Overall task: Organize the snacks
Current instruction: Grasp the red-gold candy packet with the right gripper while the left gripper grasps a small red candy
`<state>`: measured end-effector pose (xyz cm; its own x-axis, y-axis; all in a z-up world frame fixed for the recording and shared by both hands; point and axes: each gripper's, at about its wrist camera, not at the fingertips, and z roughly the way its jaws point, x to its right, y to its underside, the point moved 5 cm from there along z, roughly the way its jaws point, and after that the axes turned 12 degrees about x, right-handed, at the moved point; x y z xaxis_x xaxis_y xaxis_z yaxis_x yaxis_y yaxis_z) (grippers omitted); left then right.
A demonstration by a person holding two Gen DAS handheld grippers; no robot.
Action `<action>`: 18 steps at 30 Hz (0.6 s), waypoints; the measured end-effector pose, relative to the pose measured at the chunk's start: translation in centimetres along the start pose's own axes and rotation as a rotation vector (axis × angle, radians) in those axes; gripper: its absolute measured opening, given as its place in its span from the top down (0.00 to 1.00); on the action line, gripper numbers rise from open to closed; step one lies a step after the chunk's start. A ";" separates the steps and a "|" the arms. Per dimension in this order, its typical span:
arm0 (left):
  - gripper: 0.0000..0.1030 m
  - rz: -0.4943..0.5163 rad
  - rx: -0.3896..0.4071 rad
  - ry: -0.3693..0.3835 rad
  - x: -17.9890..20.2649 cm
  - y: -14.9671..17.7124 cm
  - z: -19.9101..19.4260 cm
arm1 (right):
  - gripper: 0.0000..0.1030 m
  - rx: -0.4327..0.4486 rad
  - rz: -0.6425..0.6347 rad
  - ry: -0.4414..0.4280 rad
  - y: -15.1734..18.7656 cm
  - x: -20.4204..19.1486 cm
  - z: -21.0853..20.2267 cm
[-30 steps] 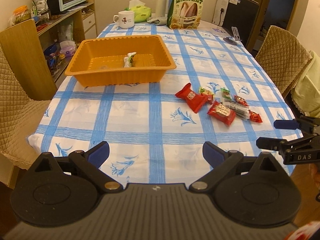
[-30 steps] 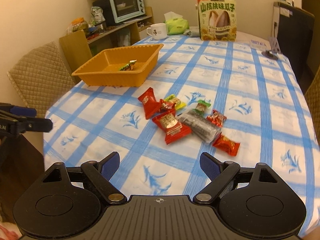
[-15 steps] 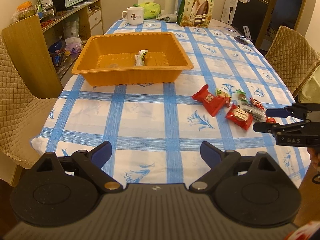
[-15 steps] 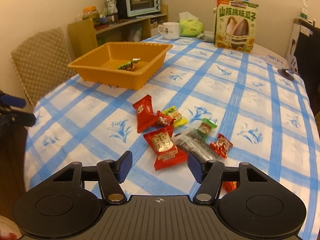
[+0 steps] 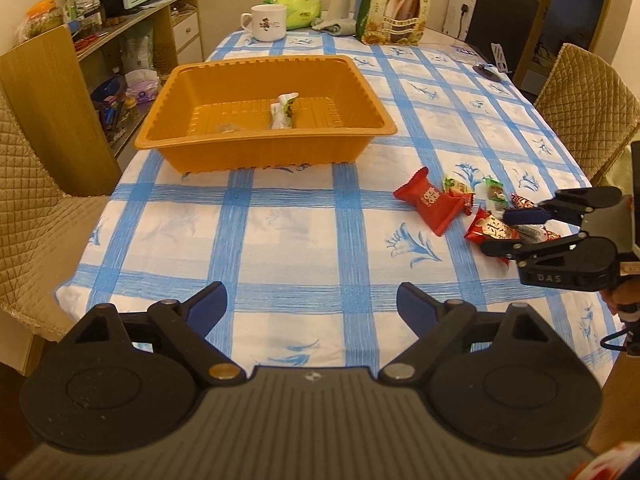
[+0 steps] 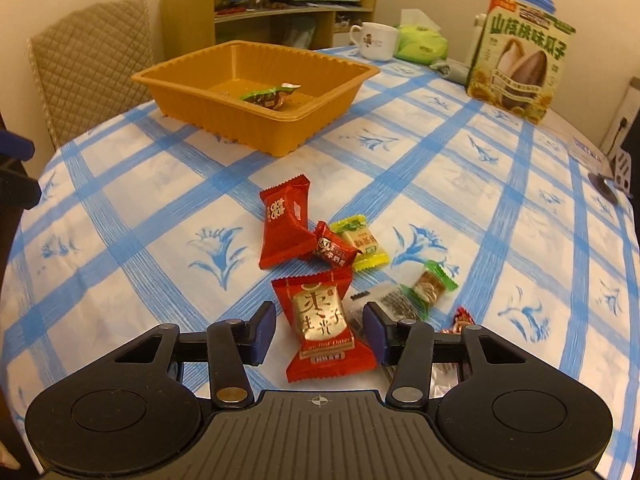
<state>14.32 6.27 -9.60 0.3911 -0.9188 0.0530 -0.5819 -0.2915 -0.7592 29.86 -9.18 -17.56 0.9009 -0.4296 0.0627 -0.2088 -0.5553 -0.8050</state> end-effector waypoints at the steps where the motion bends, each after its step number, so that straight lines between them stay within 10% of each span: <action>1: 0.13 0.007 0.000 0.007 0.2 -0.1 0.2 | 0.53 -0.001 -0.009 0.001 0.0 -0.1 0.1; 18: 0.24 0.167 0.029 0.160 5.6 -2.9 4.2 | 0.78 0.019 -0.008 0.022 0.2 -0.6 -1.0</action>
<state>21.17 3.07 -9.86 0.1719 -0.9848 0.0252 -0.6074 -0.1261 -0.7843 28.87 -9.77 -17.16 0.8938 -0.4410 0.0819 -0.1944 -0.5455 -0.8153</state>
